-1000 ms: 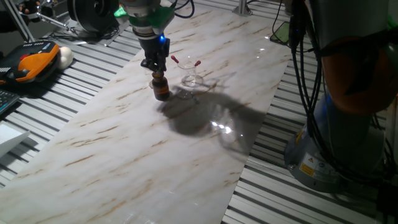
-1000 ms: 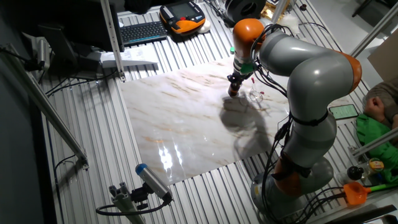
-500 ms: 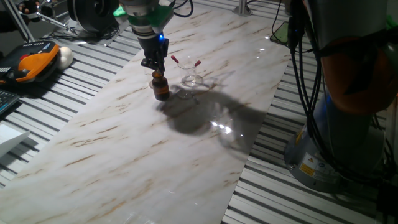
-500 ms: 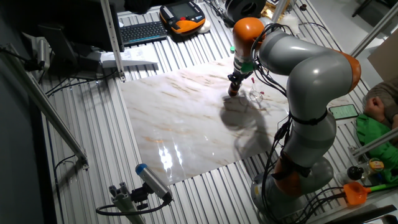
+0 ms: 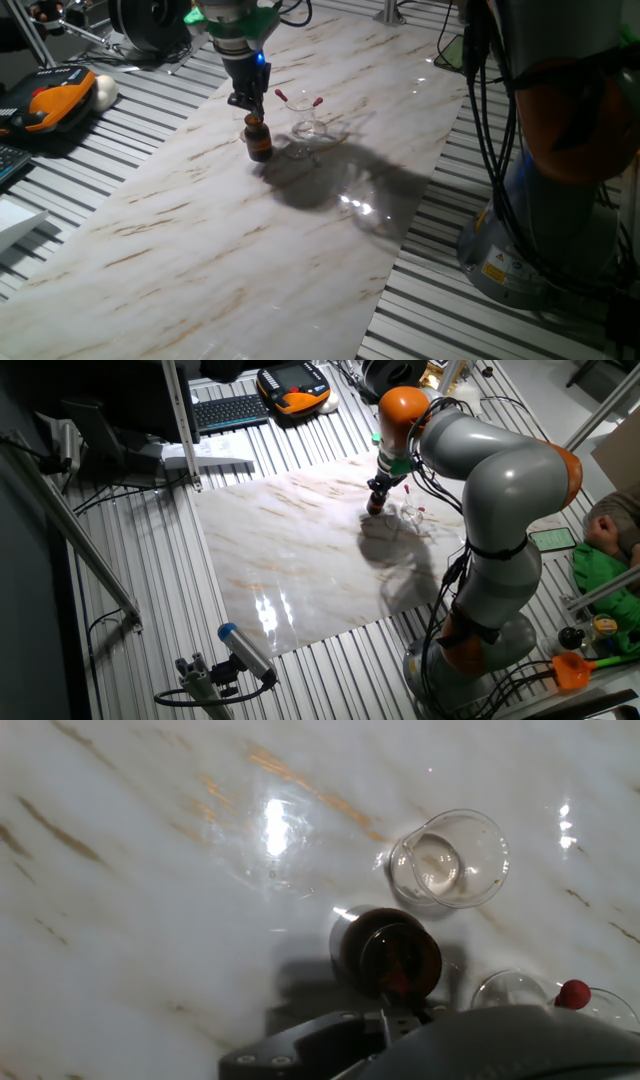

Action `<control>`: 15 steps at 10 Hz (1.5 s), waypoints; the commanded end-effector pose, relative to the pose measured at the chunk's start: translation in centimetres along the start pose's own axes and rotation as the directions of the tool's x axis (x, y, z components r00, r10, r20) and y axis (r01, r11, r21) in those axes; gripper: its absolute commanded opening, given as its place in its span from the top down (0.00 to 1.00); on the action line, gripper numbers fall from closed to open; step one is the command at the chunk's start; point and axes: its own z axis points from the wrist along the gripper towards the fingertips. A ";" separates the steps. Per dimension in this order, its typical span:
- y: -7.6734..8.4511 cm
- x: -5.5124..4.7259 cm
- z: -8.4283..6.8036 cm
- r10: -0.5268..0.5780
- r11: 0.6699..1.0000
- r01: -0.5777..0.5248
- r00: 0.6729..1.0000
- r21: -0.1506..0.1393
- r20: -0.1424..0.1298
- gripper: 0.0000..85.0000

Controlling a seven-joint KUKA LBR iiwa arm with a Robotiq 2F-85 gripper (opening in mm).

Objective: Transfer liquid using a dropper

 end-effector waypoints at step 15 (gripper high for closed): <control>0.0 -0.1 0.0 -0.006 1.000 0.006 1.000 0.007 0.007 1.00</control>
